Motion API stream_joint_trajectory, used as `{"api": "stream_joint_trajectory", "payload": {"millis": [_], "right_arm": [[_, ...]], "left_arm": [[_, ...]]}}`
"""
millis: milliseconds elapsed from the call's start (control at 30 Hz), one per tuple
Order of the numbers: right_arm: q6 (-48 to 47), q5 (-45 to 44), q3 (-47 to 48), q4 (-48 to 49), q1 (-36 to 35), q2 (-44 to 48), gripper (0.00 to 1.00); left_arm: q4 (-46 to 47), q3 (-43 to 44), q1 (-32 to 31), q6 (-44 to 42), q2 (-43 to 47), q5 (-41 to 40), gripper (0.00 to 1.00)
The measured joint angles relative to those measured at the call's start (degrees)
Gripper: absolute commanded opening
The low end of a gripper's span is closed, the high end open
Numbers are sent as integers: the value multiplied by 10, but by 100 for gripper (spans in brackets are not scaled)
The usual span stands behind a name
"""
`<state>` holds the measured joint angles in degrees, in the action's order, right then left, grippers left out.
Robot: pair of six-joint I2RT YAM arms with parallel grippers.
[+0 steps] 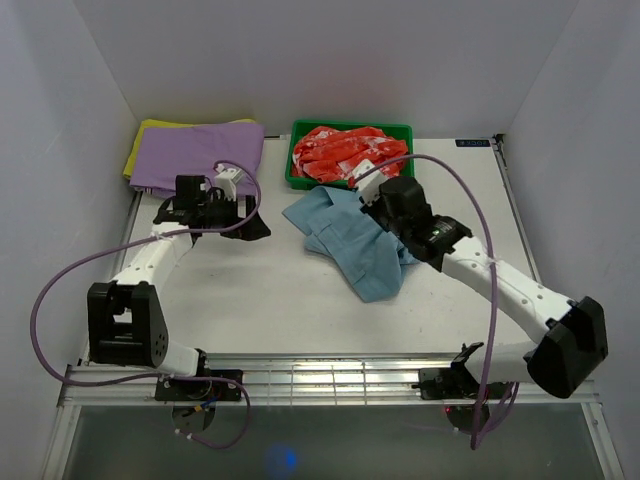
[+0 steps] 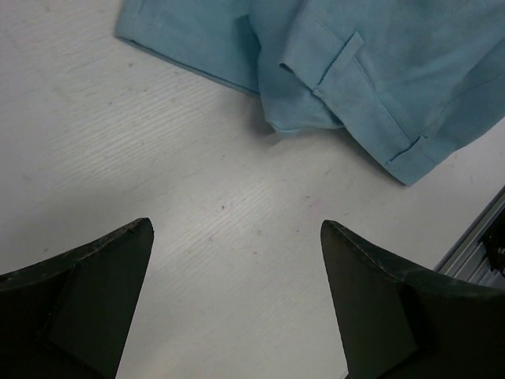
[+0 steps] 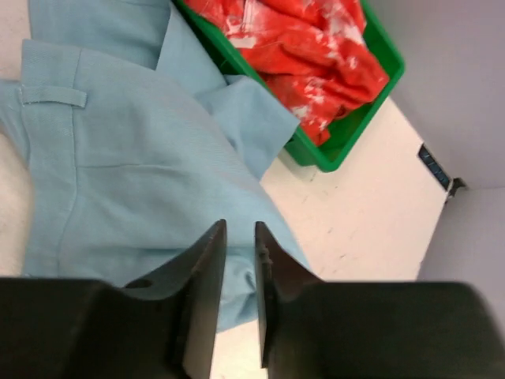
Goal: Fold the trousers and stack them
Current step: Flatten the trousers out
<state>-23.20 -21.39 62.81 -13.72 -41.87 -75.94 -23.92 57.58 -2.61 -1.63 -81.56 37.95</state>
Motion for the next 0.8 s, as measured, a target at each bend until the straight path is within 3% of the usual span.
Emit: {"api": "stream_joint_trajectory", "payload": {"millis": [33, 67, 100, 167, 200, 367, 567, 800], "right_arm": [[-4, 14, 3, -5, 14, 19, 36], [-9, 27, 8, -13, 22, 32, 60], [-7, 46, 16, -26, 24, 37, 71], [2, 84, 35, -49, 15, 24, 85], [6, 99, 41, -55, 8, 12, 87], [46, 139, 49, -67, -38, -95, 81], [115, 110, 102, -52, -55, -240, 81], [180, 58, 179, -10, -55, -318, 77]], "left_arm": [[12, 0, -15, 6, -10, 0, 98], [23, 0, -25, 13, -17, 1, 98], [37, 0, -37, 22, -26, 2, 98], [65, 0, -54, 42, -37, 9, 98], [78, 0, -59, 54, -42, 13, 98], [119, 3, -63, 105, -55, 40, 98], [153, -15, -55, 144, -19, 56, 98], [175, -69, 11, 180, 54, 75, 98]]}}
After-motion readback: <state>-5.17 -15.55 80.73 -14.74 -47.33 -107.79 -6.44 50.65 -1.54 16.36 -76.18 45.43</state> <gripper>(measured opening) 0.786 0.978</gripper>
